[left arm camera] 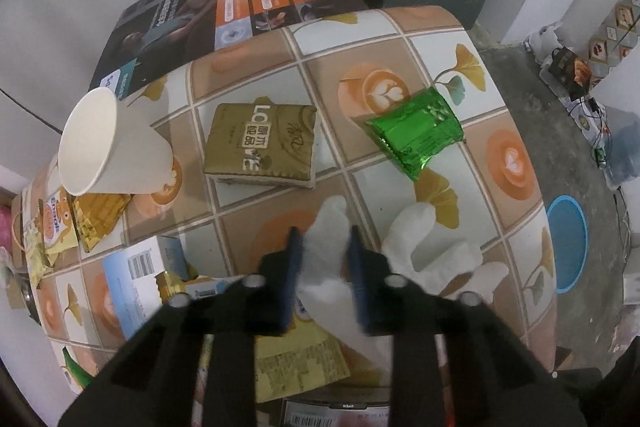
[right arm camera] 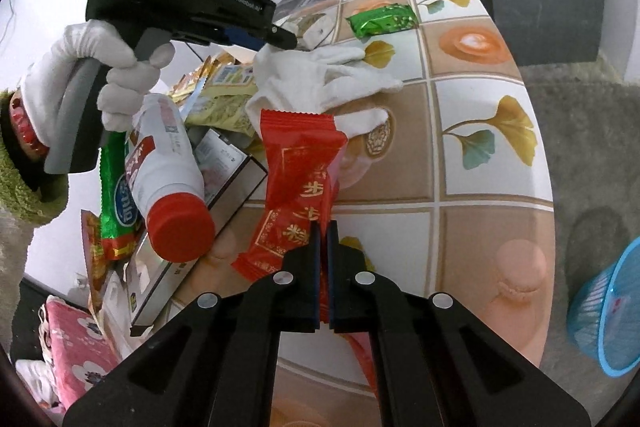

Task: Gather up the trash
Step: 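Grasp the red candy wrapper with the right tool while the left tool grasps the white glove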

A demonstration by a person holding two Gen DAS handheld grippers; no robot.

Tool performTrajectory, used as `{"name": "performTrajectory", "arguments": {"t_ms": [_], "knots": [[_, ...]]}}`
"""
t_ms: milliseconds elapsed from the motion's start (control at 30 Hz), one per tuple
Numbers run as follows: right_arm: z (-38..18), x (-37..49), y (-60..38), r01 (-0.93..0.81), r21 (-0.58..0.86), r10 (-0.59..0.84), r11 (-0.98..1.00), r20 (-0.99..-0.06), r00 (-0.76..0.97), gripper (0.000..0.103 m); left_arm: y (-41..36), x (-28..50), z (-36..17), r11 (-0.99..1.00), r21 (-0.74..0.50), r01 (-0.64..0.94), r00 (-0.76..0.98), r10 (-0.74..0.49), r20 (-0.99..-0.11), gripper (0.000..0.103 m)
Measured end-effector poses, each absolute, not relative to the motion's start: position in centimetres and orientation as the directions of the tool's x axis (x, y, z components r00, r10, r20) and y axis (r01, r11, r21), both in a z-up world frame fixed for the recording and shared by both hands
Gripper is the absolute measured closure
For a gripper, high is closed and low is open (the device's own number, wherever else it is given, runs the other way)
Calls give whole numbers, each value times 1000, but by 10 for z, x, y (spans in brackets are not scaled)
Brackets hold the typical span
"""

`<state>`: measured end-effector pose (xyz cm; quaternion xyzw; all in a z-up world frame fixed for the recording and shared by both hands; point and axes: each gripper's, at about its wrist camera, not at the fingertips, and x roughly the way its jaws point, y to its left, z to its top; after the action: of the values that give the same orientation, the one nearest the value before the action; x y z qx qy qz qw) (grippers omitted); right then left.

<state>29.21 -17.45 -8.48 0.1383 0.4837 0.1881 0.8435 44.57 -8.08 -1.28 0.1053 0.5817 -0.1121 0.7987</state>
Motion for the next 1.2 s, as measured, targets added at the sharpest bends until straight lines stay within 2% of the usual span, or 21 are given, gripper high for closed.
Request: {"name": "performTrajectory", "arguments": {"t_ms": [100,200,400,667,1200], "knots": [[-85,295,-177,-179,420,453,890,-761,464,102,-83,443,-11,947,35,320,308,-69,-949,97],[-83,293,-181,-172,424,452,889,-757,472,102,-86,438,-4,937,55,345,337,-69,-939,99],[-77,289,-186,-154,424,442,893,-753,488,103,-90,423,21,924,64,378,398,-99,-912,100],[-51,272,-192,-145,412,422,899,-733,533,103,-90,396,72,925,11,380,461,-180,-869,100],[-1,216,-228,-83,434,378,897,-657,652,103,-122,319,159,881,-13,473,544,-303,-782,100]]}}
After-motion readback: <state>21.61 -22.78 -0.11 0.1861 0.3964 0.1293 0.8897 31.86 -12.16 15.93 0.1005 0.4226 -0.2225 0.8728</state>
